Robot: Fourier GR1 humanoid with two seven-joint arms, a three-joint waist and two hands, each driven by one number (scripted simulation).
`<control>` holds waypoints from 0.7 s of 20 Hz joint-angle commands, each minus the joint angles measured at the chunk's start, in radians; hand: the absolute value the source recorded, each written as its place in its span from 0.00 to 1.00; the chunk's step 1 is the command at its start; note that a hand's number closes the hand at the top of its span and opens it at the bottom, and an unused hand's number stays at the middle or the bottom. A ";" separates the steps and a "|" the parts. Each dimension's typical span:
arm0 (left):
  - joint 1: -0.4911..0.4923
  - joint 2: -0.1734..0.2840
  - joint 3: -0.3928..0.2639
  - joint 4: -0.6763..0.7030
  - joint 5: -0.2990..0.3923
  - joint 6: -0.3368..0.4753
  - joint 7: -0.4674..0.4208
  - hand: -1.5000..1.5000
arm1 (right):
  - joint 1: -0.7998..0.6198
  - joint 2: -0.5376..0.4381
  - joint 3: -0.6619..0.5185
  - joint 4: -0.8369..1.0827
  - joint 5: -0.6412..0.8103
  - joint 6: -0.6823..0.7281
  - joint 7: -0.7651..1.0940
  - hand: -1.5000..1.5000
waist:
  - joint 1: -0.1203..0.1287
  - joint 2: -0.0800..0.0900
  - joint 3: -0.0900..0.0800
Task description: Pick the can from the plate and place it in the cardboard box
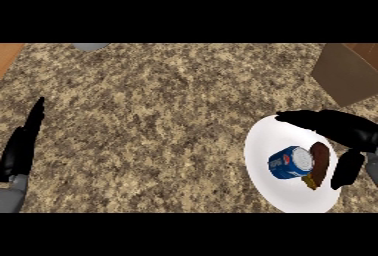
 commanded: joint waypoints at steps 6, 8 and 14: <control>-0.038 -0.014 0.094 0.034 -0.040 -0.090 0.019 0.50 | 0.018 0.086 -0.023 0.065 0.169 -0.007 -0.078 0.00 | -0.005 0.000 0.000; 0.037 -0.028 0.095 -0.024 -0.053 -0.078 -0.032 0.50 | -0.008 0.130 -0.022 0.016 0.161 0.066 0.011 0.00 | -0.002 -0.001 0.000; 0.006 -0.053 0.125 -0.019 -0.093 -0.097 0.022 0.50 | 0.069 0.175 -0.064 -0.112 0.143 0.134 0.011 0.00 | -0.007 -0.001 0.000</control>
